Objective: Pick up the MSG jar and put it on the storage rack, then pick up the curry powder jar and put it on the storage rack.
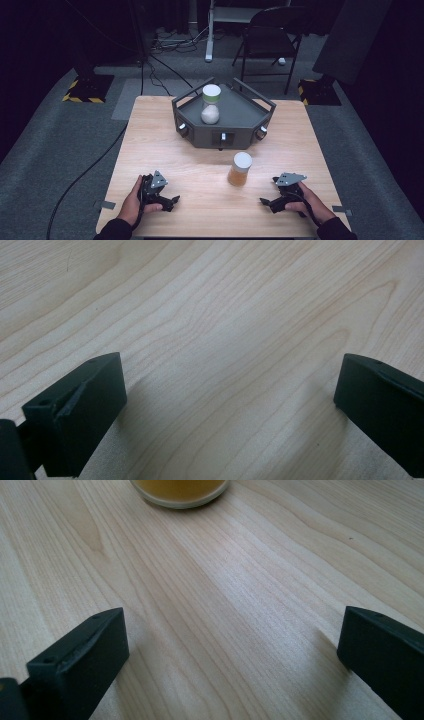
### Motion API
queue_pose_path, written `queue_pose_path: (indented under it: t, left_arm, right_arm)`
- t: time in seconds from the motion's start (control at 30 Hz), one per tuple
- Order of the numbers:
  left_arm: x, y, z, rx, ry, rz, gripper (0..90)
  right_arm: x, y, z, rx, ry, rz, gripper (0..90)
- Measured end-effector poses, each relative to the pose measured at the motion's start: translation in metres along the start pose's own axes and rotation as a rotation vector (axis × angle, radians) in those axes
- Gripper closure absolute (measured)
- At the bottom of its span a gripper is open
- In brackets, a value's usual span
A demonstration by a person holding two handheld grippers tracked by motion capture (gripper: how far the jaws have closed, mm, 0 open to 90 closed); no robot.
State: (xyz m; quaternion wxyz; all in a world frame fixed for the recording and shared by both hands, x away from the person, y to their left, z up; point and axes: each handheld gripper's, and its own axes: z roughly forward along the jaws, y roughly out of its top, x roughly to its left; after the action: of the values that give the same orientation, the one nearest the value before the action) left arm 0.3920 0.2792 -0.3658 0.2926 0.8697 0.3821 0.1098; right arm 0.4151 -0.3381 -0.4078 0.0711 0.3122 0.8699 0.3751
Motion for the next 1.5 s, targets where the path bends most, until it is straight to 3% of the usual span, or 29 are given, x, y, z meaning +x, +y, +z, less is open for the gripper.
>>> queue_pose_path:
  t: [1.5]
  left_arm:
    - [0.0017,-0.0001,0.0000,-0.001,-0.006,0.007,0.3]
  right_arm:
    - [0.0017,-0.0004,-0.0003,-0.002,-0.013,0.006,0.1]
